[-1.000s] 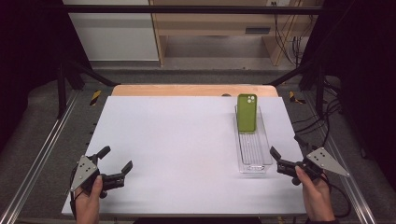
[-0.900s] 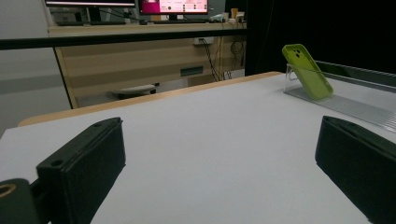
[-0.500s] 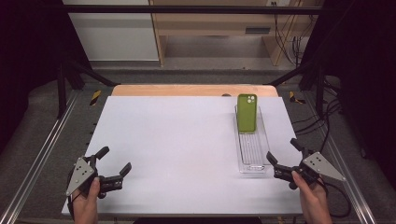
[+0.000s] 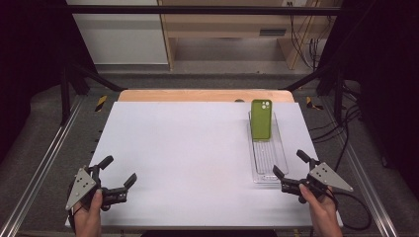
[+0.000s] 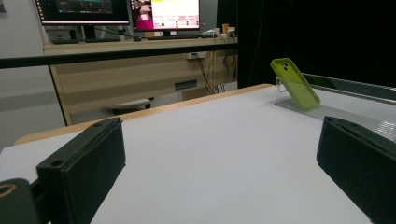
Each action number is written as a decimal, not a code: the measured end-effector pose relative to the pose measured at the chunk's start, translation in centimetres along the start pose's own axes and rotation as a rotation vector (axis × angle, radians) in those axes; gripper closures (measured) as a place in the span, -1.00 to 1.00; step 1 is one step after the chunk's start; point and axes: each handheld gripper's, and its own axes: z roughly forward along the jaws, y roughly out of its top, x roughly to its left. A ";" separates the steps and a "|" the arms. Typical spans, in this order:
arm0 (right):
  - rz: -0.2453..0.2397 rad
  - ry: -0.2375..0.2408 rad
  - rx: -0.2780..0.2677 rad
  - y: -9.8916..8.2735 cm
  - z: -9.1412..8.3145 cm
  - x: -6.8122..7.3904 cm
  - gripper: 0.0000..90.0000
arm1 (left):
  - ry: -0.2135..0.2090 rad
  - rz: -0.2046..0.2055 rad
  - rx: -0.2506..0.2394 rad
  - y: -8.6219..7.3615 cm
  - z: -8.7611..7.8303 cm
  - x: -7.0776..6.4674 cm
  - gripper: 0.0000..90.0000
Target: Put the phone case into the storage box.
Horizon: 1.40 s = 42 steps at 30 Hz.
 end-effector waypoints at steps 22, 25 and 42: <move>0.007 0.046 0.013 -0.2 1.4 1.3 -0.96 | -0.019 0.009 0.002 0.0 -0.1 0.0 -0.99; 0.014 0.054 0.019 -0.2 1.7 1.5 -0.96 | -0.018 0.008 0.004 -0.1 0.0 0.0 -0.99; 0.040 0.075 0.029 -0.6 2.3 1.4 -0.96 | -0.023 0.013 0.011 -0.1 0.1 -0.1 -0.99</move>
